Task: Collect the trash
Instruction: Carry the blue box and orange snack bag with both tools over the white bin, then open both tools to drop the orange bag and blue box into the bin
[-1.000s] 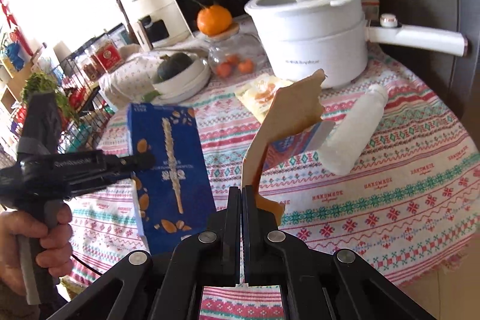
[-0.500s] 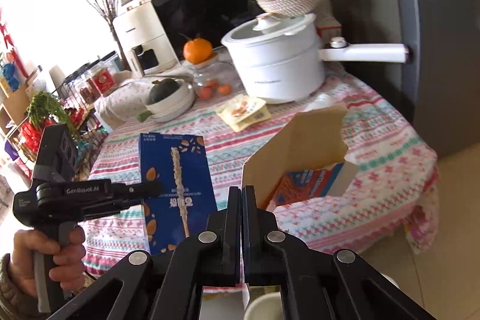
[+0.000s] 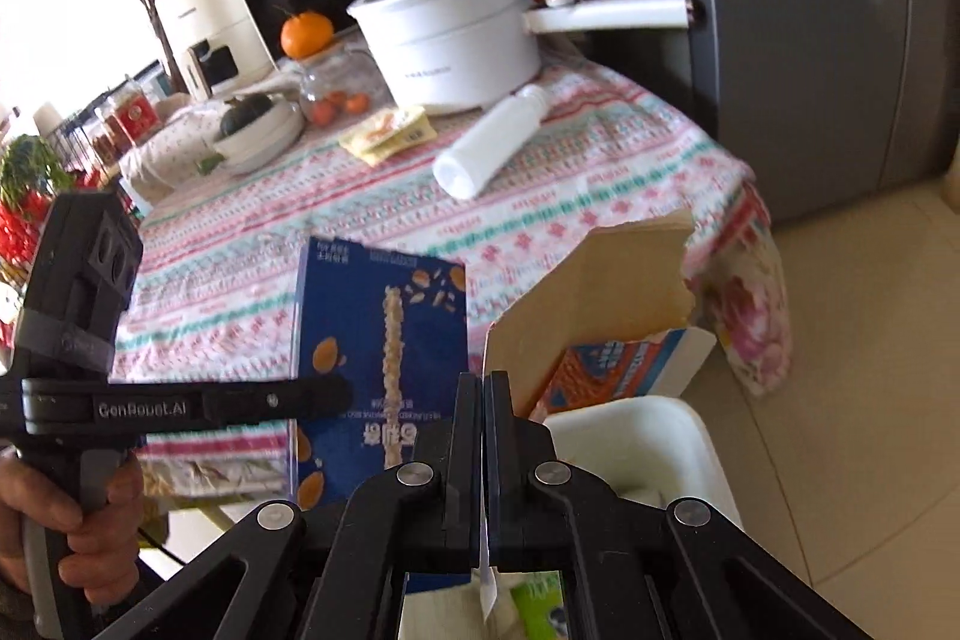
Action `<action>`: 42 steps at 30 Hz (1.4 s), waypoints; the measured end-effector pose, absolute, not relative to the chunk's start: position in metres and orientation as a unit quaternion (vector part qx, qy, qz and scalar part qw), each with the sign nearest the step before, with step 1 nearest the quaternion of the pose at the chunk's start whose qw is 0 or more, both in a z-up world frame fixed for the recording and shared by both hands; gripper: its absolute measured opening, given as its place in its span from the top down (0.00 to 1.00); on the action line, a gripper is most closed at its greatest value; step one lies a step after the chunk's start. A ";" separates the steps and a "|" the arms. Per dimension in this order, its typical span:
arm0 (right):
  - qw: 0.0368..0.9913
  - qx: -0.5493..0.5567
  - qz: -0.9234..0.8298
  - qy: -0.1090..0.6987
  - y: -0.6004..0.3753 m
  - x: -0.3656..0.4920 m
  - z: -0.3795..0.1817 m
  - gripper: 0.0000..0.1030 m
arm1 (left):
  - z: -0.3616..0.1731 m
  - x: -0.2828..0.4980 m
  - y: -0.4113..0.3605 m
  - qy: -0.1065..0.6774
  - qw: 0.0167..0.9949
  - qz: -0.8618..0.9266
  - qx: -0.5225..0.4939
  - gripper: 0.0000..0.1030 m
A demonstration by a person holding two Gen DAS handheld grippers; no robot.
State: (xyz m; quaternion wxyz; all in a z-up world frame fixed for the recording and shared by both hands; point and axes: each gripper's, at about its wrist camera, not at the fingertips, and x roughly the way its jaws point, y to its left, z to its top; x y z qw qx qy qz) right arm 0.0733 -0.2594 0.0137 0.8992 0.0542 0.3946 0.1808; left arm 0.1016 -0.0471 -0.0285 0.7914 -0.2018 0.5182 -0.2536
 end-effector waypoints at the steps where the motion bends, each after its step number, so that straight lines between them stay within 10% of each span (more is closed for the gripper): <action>1: 0.898 0.047 0.177 0.400 -0.259 0.070 0.010 1.00 | -0.031 0.101 -0.051 0.522 0.790 -0.255 -0.198 0.76; 11: 0.859 -0.069 0.156 0.482 -0.226 0.063 -0.040 0.94 | -0.042 0.104 -0.056 0.530 0.792 -0.245 -0.179 0.76; 16: 0.874 -0.035 0.129 0.467 -0.243 0.068 -0.033 0.51 | -0.041 0.105 -0.052 0.529 0.791 -0.246 -0.183 0.76; 37: 0.890 0.070 0.046 0.448 -0.289 0.080 -0.017 0.51 | -0.075 0.088 -0.089 0.557 0.742 -0.296 -0.228 0.76; 42: 0.891 0.085 0.040 0.445 -0.296 0.081 -0.015 0.50 | -0.093 0.095 -0.112 0.591 0.733 -0.287 -0.176 0.56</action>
